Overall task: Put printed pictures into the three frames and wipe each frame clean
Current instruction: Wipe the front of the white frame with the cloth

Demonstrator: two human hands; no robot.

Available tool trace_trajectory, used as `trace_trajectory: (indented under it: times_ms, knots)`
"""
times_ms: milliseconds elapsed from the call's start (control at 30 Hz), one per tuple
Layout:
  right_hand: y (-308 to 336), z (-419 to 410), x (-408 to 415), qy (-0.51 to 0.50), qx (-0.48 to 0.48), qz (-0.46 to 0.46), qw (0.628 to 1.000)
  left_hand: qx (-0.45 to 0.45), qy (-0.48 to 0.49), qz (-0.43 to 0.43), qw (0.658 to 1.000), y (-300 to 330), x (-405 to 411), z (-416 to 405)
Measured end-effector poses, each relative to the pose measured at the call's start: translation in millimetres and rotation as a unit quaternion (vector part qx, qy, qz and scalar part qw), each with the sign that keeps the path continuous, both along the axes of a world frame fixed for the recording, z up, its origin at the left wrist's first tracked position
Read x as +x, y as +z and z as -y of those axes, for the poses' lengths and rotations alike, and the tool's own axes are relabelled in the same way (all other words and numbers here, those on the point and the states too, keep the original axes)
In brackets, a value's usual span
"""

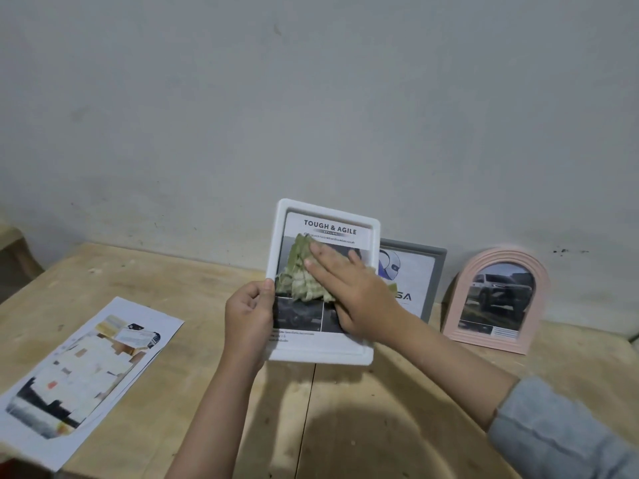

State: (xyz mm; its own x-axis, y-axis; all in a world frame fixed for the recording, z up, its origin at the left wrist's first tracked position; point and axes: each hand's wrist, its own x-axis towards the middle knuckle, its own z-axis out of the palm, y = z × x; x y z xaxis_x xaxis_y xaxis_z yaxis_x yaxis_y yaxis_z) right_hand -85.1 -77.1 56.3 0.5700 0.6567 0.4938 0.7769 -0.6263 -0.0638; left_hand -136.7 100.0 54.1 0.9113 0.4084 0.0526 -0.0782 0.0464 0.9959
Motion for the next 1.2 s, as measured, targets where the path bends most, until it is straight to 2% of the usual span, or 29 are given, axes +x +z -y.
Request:
trace_trajectory:
  times_ms: [200,433,500,567,633,700,800,867,933,1000,1067,1200]
  knots:
    - [-23,-4,-30,0.051,-0.012,-0.059,0.997,-0.071,0.016,-0.034,0.997,-4,8,-3]
    - [-28,-5,-56,0.081,0.068,-0.192,0.976,-0.047,0.038,-0.044,0.997,-3,12,-6]
    - [-24,-5,-57,0.075,0.110,-0.251,0.959,-0.029,0.041,-0.044,0.998,-1,15,-5]
    - [-13,-3,-51,0.055,0.137,-0.357,0.923,-0.018,0.043,-0.038,0.998,1,18,-3]
    - [1,5,-37,0.057,0.130,-0.449,0.882,-0.007,0.045,-0.033,0.998,0,21,-2]
    - [18,13,-23,0.071,0.120,-0.483,0.864,0.002,0.042,-0.034,0.999,-1,23,-1]
    - [41,18,-8,0.031,0.204,-0.417,0.885,0.014,0.027,-0.025,0.999,0,25,-1]
    - [53,19,3,-0.027,0.232,-0.261,0.937,0.015,0.018,-0.021,0.999,0,24,0]
    - [55,20,17,-0.057,0.182,-0.089,0.978,0.007,0.001,-0.018,1.000,1,21,4]
    - [49,20,29,-0.072,0.082,-0.003,0.994,-0.012,-0.017,-0.015,1.000,3,20,9]
    - [37,16,31,-0.073,0.015,0.008,0.997,-0.023,-0.016,-0.015,0.999,3,20,11]
    - [3,5,9,-0.027,-0.015,-0.013,0.999,-0.041,0.012,-0.014,0.999,4,21,5]
